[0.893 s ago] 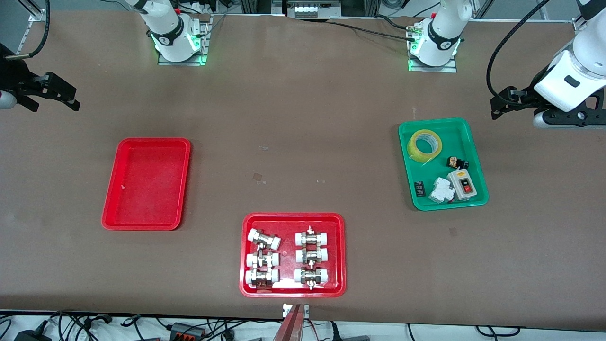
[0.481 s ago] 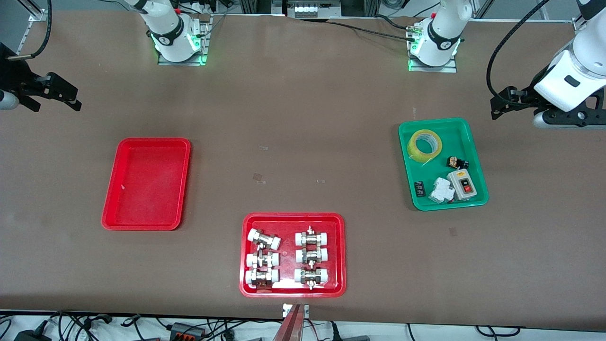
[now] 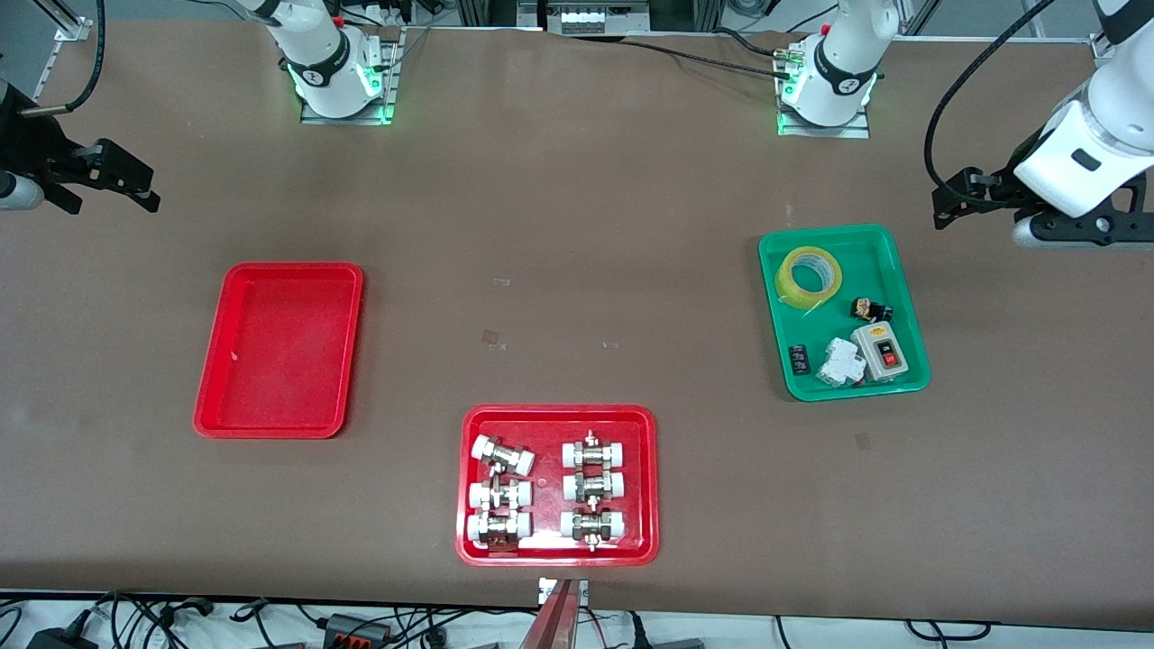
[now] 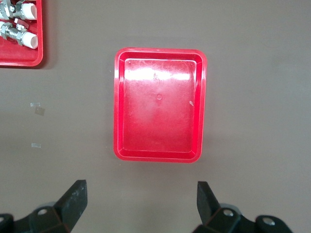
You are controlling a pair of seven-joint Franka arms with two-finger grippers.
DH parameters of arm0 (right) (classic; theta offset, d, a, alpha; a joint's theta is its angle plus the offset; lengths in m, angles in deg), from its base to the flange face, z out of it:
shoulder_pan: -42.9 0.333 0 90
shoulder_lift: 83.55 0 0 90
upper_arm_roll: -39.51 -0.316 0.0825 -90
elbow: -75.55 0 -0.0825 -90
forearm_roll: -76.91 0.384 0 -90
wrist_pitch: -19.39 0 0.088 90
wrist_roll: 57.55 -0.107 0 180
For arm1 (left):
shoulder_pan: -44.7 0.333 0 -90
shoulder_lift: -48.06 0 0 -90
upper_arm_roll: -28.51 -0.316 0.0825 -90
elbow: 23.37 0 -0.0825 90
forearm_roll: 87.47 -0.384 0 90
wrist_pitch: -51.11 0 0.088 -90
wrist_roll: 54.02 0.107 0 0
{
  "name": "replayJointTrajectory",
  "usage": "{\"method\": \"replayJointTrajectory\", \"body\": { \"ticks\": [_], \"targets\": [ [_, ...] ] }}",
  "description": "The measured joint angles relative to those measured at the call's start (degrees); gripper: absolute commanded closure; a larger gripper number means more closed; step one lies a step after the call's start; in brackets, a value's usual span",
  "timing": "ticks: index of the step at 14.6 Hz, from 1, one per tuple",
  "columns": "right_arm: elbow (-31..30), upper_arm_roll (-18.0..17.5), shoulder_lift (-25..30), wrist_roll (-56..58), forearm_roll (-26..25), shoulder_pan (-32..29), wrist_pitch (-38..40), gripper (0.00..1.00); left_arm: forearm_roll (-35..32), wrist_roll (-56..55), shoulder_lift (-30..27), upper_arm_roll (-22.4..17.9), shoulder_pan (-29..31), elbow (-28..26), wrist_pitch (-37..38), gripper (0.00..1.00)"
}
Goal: Left arm passes tape to right arm into tray
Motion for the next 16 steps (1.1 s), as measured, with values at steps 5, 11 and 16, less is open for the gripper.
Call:
{"method": "replayJointTrajectory", "body": {
  "ticks": [5,11,16],
  "targets": [
    [0.0,0.1,0.0,0.0,0.0,0.0,0.0,0.0,0.3,0.0,6.5,-0.1,0.5,-0.2,1.8,0.0],
    [0.0,0.2,-1.4,0.0,0.0,0.0,0.0,0.0,0.3,0.0,14.4,-0.1,0.4,-6.5,-7.8,0.0],
    [0.0,0.2,-1.6,0.0,0.0,0.0,0.0,0.0,0.3,0.0,18.5,-0.1,0.2,-22.5,-24.6,0.0]
  ]
}}
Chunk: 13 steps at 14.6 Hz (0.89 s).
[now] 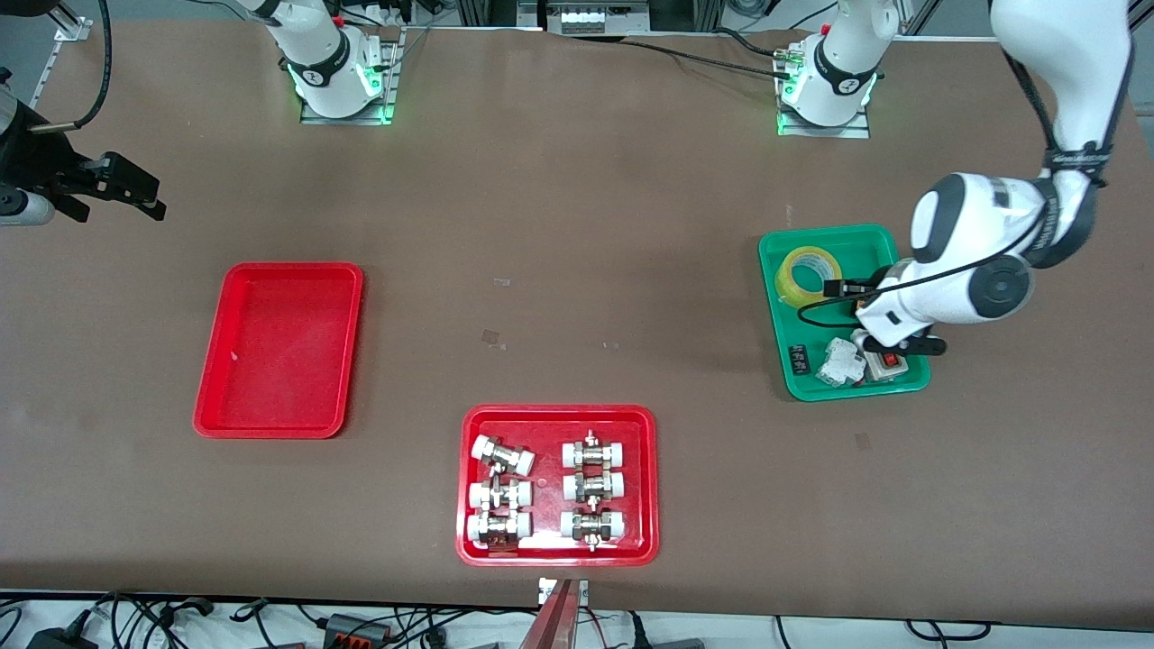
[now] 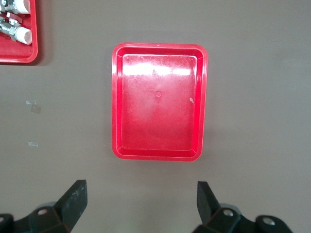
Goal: Left arm passes tape to right arm into tray
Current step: 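Lower the left gripper onto the yellow tape roll and grasp it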
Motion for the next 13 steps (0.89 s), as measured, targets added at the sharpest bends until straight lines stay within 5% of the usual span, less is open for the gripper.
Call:
{"method": "replayJointTrajectory", "body": {
  "ticks": [13],
  "targets": [
    [0.0,0.0,0.0,0.0,0.0,0.0,0.0,0.0,0.0,0.0,5.0,-0.5,0.3,-6.2,-2.4,0.0]
  ]
}}
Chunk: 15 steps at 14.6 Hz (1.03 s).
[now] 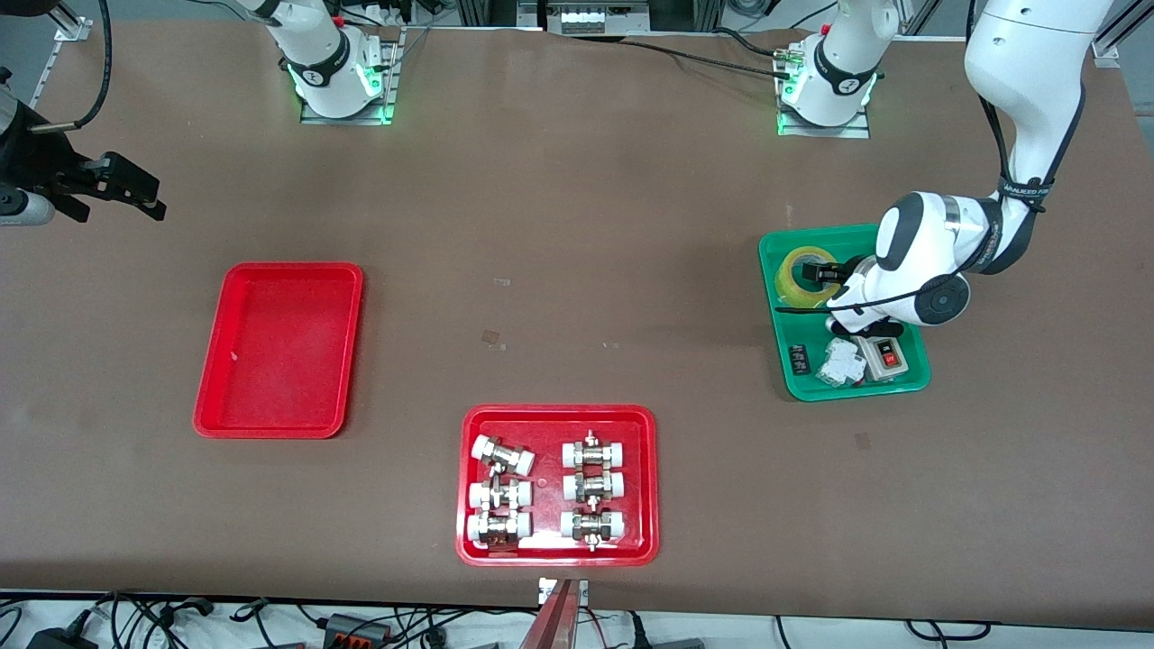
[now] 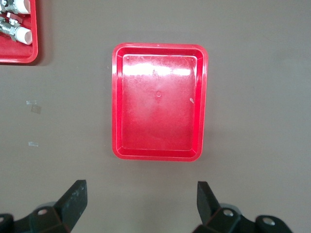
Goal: Left arm passes tape to right arm into tray
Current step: 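Lower the left gripper onto the yellow tape roll and grasp it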
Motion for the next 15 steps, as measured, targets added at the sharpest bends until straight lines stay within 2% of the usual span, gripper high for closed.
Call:
{"method": "replayJointTrajectory", "body": {
  "ticks": [6,7,8,9,11,14,15],
  "targets": [
    [0.0,0.0,0.0,0.0,0.0,0.0,0.0,0.0,0.0,-0.1,0.0,-0.2,0.5,-0.1,0.0,0.0],
    [0.0,0.0,0.0,0.0,0.0,0.0,0.0,0.0,0.0,-0.1,0.1,-0.2,1.1,-0.1,0.0,0.1],
    [0.0,0.0,0.0,0.0,0.0,0.0,0.0,0.0,0.0,-0.1,0.1,-0.2,1.7,-0.1,0.0,0.37],
    [0.0,0.0,0.0,0.0,0.0,0.0,0.0,0.0,0.0,0.0,0.2,-0.2,2.1,-0.1,0.0,0.53],
    [0.0,0.0,0.0,0.0,0.0,0.0,0.0,0.0,0.0,0.0,0.3,-0.2,2.4,-0.1,-0.1,0.75],
    [0.0,0.0,0.0,0.0,0.0,0.0,0.0,0.0,0.0,1.0,0.3,0.0,2.3,-0.1,-0.2,0.97],
    [0.0,0.0,0.0,0.0,0.0,0.0,0.0,0.0,0.0,2.7,0.3,0.1,2.2,-0.1,-0.2,0.99]
  ]
}}
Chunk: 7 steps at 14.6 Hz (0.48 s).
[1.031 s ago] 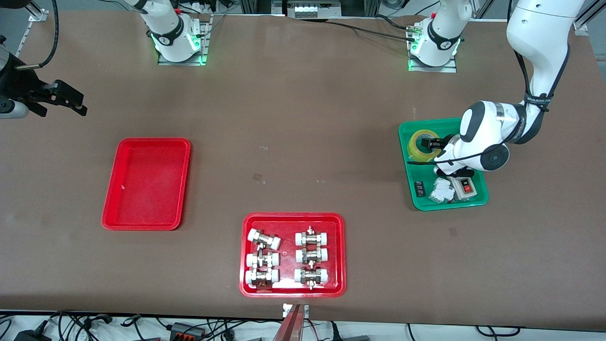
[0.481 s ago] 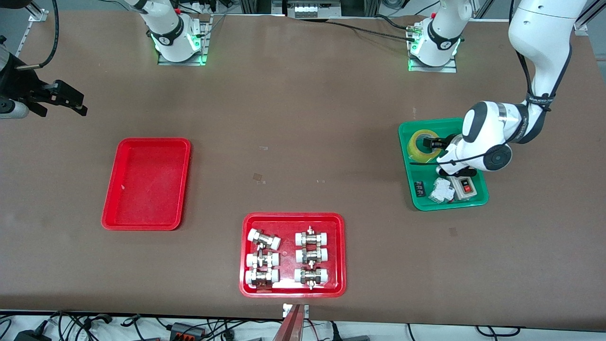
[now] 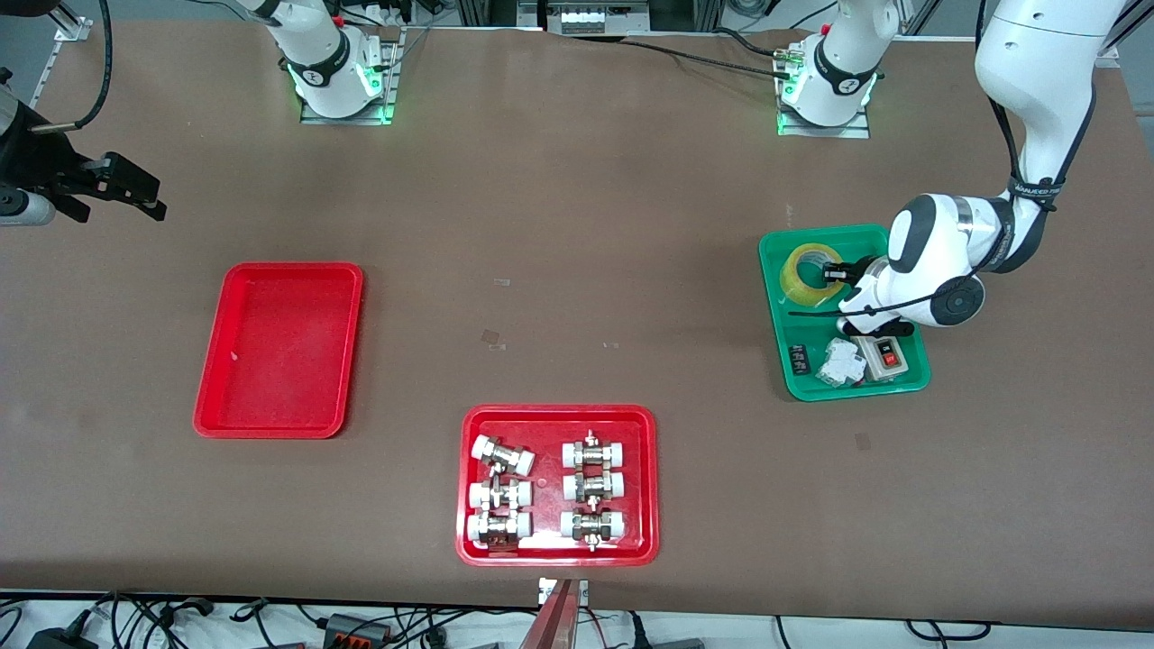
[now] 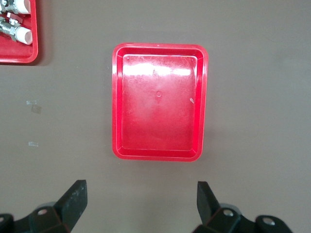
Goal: Left arm passes tape to right arm into tray
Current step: 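Lower the left gripper onto the yellow tape roll and grasp it, then lift the tape with the left gripper while the right gripper approaches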
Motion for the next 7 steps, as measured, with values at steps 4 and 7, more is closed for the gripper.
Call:
{"method": "replayJointTrajectory", "body": {
  "ticks": [4,7],
  "targets": [
    [0.0,0.0,0.0,0.0,0.0,0.0,0.0,0.0,-0.1,4.1,-0.4,0.0,1.2,1.1,1.3,0.99],
    [0.0,0.1,0.0,0.0,0.0,0.0,-0.1,0.0,1.1,4.8,-3.8,1.4,1.9,7.9,10.8,0.99]
  ]
}}
